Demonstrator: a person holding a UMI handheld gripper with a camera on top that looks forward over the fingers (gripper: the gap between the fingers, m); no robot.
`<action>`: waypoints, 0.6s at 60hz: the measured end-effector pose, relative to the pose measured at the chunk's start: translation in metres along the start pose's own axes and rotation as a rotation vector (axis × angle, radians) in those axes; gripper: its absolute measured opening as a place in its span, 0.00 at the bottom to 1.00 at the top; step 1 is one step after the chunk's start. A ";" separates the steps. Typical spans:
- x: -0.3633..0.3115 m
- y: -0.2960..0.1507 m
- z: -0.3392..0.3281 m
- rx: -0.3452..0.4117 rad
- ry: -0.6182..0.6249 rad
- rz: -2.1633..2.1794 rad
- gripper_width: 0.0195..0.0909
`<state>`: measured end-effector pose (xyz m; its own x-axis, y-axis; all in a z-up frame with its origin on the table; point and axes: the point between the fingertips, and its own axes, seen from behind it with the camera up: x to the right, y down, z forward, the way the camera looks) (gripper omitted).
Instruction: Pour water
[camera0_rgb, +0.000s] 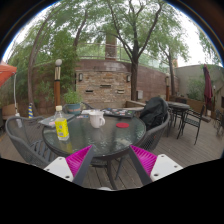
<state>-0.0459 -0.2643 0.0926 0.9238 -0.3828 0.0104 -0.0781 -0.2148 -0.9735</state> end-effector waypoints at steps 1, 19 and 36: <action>0.000 0.001 0.000 -0.004 -0.002 0.000 0.90; -0.040 0.001 0.027 0.035 -0.075 -0.051 0.90; -0.183 -0.018 0.109 0.124 -0.230 -0.122 0.90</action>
<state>-0.1726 -0.0919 0.0838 0.9853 -0.1444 0.0907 0.0719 -0.1302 -0.9889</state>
